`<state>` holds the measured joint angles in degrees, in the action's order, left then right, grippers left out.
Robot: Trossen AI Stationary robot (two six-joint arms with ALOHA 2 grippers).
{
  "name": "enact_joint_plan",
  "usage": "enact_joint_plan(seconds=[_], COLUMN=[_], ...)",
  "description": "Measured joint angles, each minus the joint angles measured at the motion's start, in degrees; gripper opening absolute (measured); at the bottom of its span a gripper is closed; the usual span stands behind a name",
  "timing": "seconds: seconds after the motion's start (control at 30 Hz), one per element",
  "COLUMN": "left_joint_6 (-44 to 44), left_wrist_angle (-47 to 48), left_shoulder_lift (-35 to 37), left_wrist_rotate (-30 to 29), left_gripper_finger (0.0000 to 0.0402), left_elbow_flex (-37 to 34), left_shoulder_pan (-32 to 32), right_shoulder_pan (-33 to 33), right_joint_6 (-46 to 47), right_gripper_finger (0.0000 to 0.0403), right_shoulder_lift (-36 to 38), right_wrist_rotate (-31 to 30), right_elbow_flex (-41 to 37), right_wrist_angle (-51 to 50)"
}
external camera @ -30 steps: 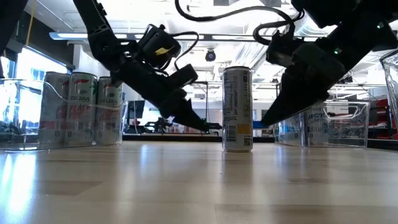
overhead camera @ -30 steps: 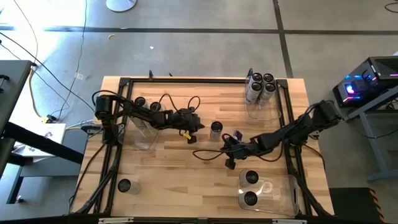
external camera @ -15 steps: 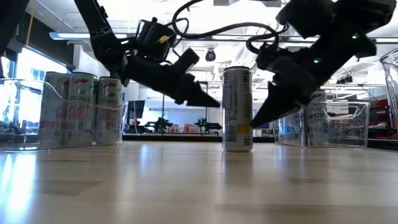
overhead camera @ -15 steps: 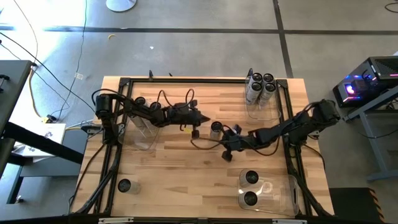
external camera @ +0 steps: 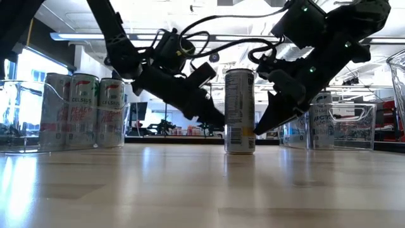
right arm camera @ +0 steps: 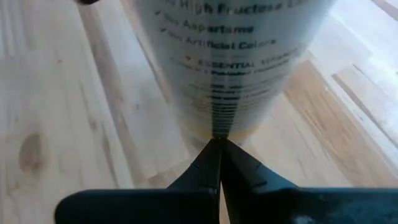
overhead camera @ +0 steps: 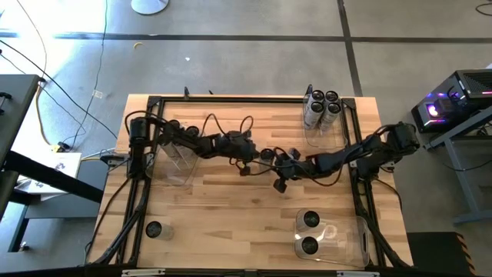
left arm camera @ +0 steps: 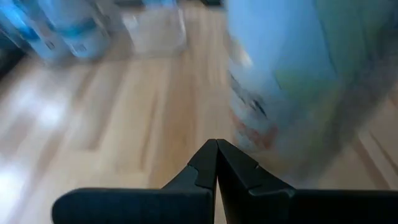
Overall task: Sort soda cans
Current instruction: Put the white-yellow soda can into the bottom transparent bin
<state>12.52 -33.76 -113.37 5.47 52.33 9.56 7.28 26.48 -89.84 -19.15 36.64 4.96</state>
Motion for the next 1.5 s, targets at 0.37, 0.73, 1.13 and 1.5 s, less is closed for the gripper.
enact_joint_plan(seconds=[0.37, 0.73, 1.13, 1.5], left_joint_6=[-3.13, -1.51, -3.38, -7.01], left_wrist_angle=[11.96, 1.19, 4.04, 10.37], left_shoulder_lift=[2.33, 1.23, 0.85, 1.58], left_wrist_rotate=[-6.5, -2.46, -1.37, -15.82], left_gripper_finger=[0.0, 0.0, 0.0, 0.0], left_elbow_flex=[-0.04, 0.04, -0.02, -0.02], left_shoulder_pan=[-6.45, -3.67, -10.31, -13.24], right_shoulder_pan=[-1.59, 5.44, 3.75, 12.77], right_joint_6=[12.96, 8.27, 11.3, 17.55], right_gripper_finger=[0.0, 0.0, 0.0, 0.0], right_shoulder_lift=[0.33, 0.32, 0.31, 5.47], right_wrist_rotate=[-5.77, 2.43, -2.32, -4.94], right_elbow_flex=[0.02, 0.0, 0.0, -0.02], right_wrist_angle=[-14.48, -9.1, -14.3, -24.11])
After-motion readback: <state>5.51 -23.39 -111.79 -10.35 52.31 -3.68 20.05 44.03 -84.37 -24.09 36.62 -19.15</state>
